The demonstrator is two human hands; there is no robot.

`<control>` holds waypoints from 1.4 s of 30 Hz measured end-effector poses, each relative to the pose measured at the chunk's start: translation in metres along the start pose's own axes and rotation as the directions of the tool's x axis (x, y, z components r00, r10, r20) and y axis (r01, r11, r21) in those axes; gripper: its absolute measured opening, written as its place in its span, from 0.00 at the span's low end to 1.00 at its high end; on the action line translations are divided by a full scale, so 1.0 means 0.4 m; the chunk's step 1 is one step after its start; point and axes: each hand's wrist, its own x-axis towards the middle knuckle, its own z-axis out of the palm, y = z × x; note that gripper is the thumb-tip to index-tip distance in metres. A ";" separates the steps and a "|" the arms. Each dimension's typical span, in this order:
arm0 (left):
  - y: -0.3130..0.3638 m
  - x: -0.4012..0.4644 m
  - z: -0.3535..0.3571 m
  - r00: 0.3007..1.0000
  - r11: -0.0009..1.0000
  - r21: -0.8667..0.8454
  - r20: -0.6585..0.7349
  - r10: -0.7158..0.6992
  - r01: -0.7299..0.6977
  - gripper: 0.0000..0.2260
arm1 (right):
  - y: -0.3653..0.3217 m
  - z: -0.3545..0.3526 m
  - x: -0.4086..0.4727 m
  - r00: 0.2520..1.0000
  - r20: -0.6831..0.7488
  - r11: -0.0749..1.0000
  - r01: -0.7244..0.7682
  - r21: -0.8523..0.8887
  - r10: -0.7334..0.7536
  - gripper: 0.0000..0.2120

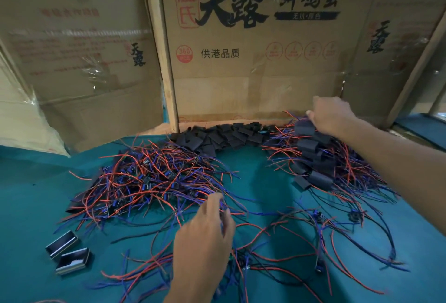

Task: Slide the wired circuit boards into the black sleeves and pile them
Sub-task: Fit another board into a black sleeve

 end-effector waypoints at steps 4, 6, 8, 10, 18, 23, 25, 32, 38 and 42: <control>-0.003 0.008 0.026 0.995 0.993 0.075 -0.038 0.090 -0.087 0.14 | -0.176 0.085 -0.010 0.973 0.119 0.966 0.171 0.195 -0.197 0.14; -0.005 0.006 0.039 0.993 0.991 0.093 -0.052 0.107 -0.102 0.13 | -0.290 0.142 -0.017 0.939 0.204 0.925 0.201 0.322 -0.276 0.16; -0.002 0.002 0.048 0.990 0.987 0.099 -0.046 0.130 -0.125 0.07 | -0.388 0.203 -0.012 0.919 0.295 0.899 0.123 0.420 -0.263 0.17; 0.000 0.003 0.053 0.987 0.982 0.106 -0.001 0.158 -0.157 0.10 | -0.462 0.253 -0.005 0.923 0.327 0.883 0.027 0.469 -0.202 0.19; -0.002 0.011 0.062 0.986 0.973 0.162 0.042 0.159 -0.164 0.12 | -0.563 0.317 0.010 0.912 0.410 0.780 -0.273 0.563 0.024 0.17; 0.011 0.000 0.065 0.985 0.977 0.132 0.036 0.166 -0.170 0.12 | -0.531 0.315 0.003 0.898 0.440 0.684 -0.332 0.649 0.018 0.12; 0.012 0.000 0.067 0.986 0.976 0.139 0.021 0.166 -0.167 0.10 | -0.521 0.305 -0.004 0.917 0.399 0.620 -0.321 0.716 0.015 0.10; -0.014 0.007 0.054 0.998 0.999 0.048 0.063 0.024 -0.027 0.14 | -0.451 0.183 -0.133 0.950 0.306 0.115 -0.297 0.948 -0.066 0.10; -0.004 -0.006 0.045 0.991 0.975 -0.175 0.024 -0.133 0.135 0.36 | -0.301 0.073 -0.422 0.880 0.140 0.172 -0.067 0.983 -0.454 0.15; 0.009 -0.016 0.050 0.992 0.986 -0.155 0.115 -0.043 0.061 0.30 | -0.218 0.064 -0.531 0.837 0.181 0.247 -0.057 0.967 -0.516 0.09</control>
